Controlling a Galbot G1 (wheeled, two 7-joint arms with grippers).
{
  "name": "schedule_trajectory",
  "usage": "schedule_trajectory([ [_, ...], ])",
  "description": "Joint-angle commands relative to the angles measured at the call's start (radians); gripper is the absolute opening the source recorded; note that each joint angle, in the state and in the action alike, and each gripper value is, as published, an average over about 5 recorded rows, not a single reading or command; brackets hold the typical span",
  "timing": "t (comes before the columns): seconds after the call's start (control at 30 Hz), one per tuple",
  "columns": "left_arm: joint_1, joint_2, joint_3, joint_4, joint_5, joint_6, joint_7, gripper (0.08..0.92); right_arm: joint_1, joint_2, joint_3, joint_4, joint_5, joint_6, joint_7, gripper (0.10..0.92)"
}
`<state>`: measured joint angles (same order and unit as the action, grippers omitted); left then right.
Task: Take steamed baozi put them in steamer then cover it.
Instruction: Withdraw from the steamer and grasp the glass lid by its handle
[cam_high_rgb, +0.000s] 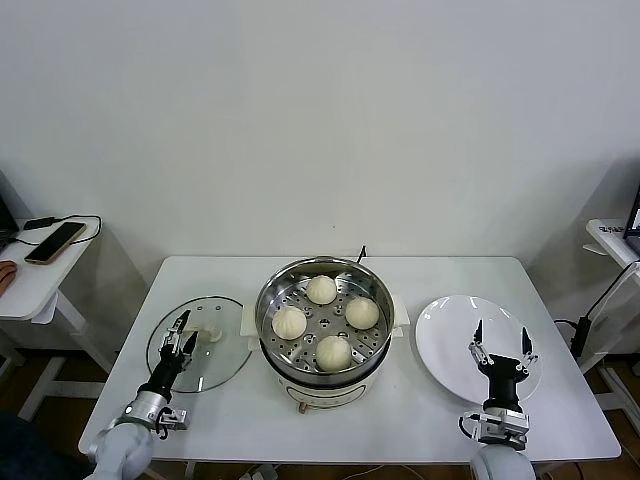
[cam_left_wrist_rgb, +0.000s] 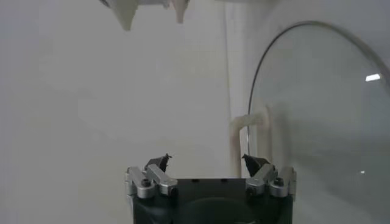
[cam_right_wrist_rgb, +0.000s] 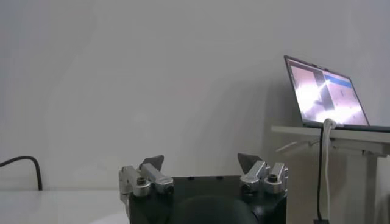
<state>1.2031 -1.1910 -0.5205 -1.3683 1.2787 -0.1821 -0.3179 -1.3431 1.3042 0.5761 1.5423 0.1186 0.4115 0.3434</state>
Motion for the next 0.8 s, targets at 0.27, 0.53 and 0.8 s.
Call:
schedule_trajectory([
  [0.27, -0.097, -0.026, 0.016, 0.103, 0.032, 0.014, -0.016, 0.823, 0.006, 0.02, 0.004, -0.021, -0.012, 0.004, -0.007, 0.823],
  [0.53, -0.121, -0.034, 0.024, 0.131, 0.032, 0.015, -0.014, 0.763, 0.012, 0.028, 0.003, -0.028, -0.021, 0.006, -0.008, 0.823],
  [0.8, -0.134, -0.035, 0.026, 0.157, 0.034, 0.013, -0.01, 0.532, 0.016, 0.029, 0.003, -0.029, -0.023, 0.006, -0.008, 0.823],
])
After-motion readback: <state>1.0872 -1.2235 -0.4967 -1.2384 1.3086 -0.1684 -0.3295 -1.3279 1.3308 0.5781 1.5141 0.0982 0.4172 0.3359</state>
